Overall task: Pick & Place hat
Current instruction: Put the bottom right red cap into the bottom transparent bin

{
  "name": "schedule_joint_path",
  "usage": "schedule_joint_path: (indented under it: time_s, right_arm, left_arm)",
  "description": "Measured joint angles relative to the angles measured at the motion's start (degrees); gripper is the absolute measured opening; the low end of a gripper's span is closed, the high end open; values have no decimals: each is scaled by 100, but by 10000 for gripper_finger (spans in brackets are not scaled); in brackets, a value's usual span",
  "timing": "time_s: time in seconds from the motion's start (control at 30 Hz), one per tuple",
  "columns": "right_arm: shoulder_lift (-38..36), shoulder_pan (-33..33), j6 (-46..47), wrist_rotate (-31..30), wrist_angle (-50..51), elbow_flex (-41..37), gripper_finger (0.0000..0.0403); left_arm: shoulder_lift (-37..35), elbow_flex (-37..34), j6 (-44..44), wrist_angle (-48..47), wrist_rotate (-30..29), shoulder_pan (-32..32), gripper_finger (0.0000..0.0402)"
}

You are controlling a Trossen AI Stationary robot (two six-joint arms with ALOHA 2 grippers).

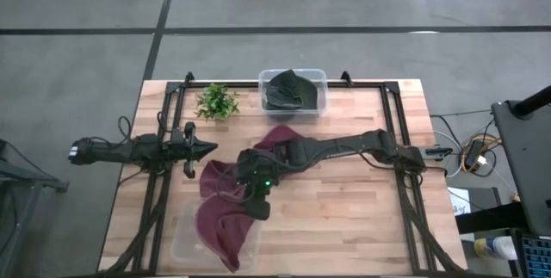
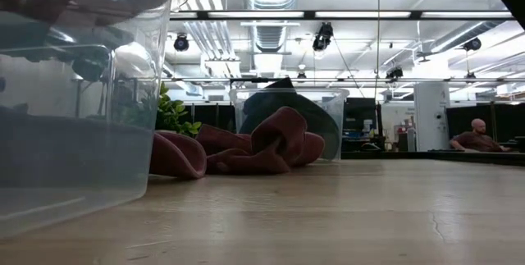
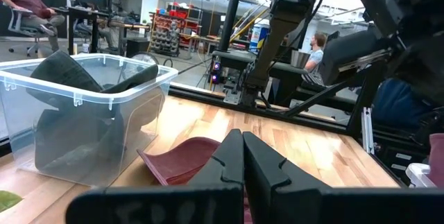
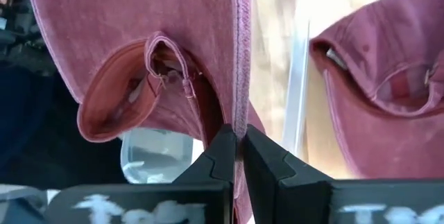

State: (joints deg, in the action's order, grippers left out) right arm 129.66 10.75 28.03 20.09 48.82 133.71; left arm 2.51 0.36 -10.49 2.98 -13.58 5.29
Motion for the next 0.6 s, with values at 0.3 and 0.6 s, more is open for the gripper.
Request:
schedule_joint_path:
  time_s: [0.3, 0.6]
  right_arm:
    - [79, 15, -40, 142, 85, 0, 13]
    - [0, 39, 29, 223, -85, 115, 13]
  left_arm:
    - [2, 0, 0, 0, 0, 0, 0]
    - [2, 0, 0, 0, 1, 0, 0]
